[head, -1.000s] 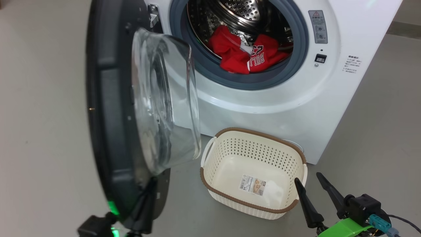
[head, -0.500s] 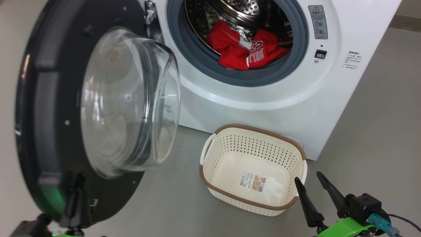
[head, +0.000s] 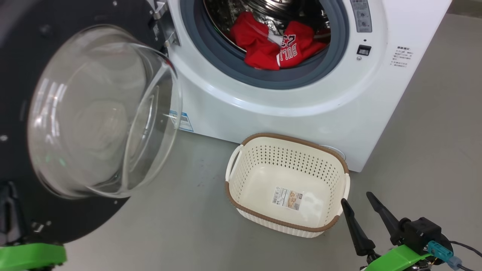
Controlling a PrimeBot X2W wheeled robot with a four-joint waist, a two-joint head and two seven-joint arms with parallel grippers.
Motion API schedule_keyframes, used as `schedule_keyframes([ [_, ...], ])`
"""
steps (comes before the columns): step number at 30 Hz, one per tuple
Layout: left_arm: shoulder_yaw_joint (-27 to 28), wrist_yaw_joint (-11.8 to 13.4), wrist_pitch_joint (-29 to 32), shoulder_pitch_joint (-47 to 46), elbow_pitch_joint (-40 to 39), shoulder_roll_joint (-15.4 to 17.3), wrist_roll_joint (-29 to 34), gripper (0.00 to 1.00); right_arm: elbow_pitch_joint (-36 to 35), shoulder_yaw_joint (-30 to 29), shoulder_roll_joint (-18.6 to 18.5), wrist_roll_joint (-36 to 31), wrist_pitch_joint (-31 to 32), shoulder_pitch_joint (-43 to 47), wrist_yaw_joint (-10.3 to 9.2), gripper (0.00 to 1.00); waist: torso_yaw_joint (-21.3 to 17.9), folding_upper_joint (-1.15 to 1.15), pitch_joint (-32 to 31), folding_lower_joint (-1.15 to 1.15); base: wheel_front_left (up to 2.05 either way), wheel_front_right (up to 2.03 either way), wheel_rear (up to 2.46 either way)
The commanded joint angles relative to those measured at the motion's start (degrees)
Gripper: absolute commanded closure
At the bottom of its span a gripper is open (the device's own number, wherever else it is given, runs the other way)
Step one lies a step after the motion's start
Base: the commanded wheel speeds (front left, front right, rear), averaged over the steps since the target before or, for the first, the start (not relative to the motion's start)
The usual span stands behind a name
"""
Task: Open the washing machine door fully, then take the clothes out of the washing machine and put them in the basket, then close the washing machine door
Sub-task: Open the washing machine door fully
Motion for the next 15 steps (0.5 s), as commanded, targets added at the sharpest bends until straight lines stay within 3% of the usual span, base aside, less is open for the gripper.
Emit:
schedule_keyframes([
  [1, 3.6, 0.3, -0.3, -2.7, -0.6, 2.6, 0.7, 1.00, -1.5, 1.1, -0.7, -0.5, -0.7, -2.3, 0.02, 0.00, -0.3, 0.00, 0.4, 0.00, 0.00, 0.00, 0.00],
  [15, 8.5, 0.1, -0.3, -9.8, 8.4, 7.1, -1.3, 1.00, -1.7, 2.1, -1.8, -1.0, -0.7, -4.3, 0.02, 0.00, -1.8, 0.00, 3.8, 0.00, 0.00, 0.00, 0.00],
])
